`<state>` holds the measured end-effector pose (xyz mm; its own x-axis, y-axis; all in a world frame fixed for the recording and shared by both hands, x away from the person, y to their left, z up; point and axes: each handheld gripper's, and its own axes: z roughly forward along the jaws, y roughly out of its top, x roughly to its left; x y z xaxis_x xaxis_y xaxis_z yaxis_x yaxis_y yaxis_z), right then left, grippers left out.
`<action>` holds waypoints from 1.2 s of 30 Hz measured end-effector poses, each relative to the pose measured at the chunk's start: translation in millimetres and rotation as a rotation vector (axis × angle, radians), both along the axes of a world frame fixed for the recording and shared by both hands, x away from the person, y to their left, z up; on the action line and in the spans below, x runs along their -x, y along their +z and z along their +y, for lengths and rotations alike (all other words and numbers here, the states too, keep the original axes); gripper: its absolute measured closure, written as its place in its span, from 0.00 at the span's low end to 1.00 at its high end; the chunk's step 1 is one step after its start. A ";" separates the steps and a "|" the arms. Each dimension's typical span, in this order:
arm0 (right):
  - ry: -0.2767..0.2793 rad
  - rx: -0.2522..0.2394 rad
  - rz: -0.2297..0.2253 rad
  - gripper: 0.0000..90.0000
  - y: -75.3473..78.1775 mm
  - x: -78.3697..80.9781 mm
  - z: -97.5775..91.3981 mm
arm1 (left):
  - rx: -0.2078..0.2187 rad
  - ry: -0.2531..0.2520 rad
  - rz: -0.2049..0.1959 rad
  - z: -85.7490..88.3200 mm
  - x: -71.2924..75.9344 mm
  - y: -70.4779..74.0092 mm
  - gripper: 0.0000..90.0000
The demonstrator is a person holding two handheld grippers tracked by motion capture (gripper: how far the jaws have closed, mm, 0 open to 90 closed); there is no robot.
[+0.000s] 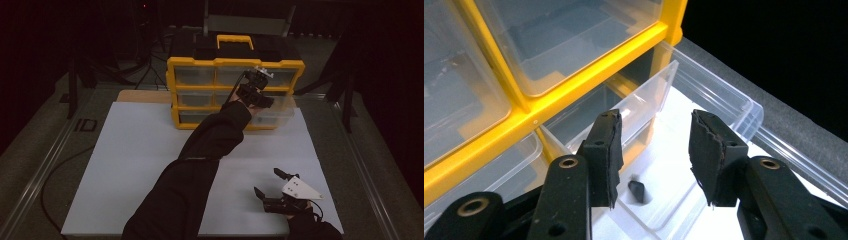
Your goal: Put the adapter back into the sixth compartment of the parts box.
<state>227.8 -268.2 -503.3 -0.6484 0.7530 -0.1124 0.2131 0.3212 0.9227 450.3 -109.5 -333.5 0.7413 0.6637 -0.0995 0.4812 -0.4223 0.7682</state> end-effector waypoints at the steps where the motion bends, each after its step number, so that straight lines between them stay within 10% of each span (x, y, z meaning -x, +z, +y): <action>1: 0.000 0.000 0.000 0.11 0.0 0.0 0.0 | 0.000 0.000 0.000 0.0 0.0 0.0 0.58; 13: -0.004 0.005 0.000 0.11 -0.4 0.0 0.5 | 0.019 0.006 -0.012 18.0 9.8 11.8 0.26; 21: -0.003 0.013 -0.001 0.11 -0.5 -0.4 -0.1 | 0.066 -0.102 0.004 37.4 16.2 11.5 0.01; 36: -0.006 0.016 0.004 0.11 -1.9 -0.6 1.2 | 0.109 -0.142 -0.013 77.1 27.0 5.7 0.00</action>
